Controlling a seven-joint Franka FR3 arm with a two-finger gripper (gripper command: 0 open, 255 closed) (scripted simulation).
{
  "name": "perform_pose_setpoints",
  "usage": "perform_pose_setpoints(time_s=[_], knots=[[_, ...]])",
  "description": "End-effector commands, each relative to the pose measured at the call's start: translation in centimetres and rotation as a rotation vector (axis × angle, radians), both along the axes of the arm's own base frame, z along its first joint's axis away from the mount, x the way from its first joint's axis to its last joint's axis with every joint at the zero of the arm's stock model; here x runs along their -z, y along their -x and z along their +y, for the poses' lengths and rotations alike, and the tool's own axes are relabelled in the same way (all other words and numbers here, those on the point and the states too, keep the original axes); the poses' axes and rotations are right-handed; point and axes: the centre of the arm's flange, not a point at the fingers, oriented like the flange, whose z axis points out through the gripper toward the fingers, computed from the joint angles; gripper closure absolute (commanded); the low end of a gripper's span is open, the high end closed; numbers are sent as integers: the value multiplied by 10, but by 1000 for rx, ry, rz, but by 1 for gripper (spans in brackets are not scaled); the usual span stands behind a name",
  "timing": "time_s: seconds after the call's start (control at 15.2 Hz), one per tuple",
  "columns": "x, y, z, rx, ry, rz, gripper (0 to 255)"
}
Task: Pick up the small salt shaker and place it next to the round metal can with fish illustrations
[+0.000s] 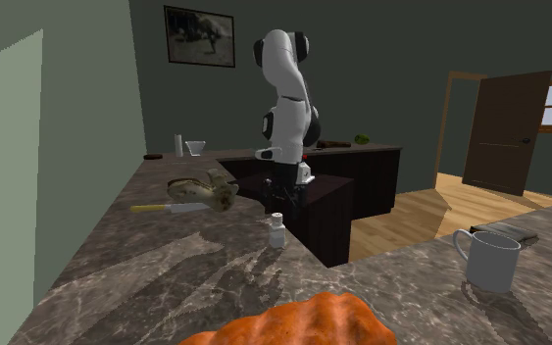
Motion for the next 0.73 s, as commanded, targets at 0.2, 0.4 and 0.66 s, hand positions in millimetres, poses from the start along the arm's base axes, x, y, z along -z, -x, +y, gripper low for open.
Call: perform_pose_setpoints(time_s=[0.2, 0.4, 0.66], knots=[[2, 0, 0, 0, 0, 0, 0], [2, 0, 0, 0, 0, 0, 255], [2, 0, 0, 0, 0, 0, 255]])
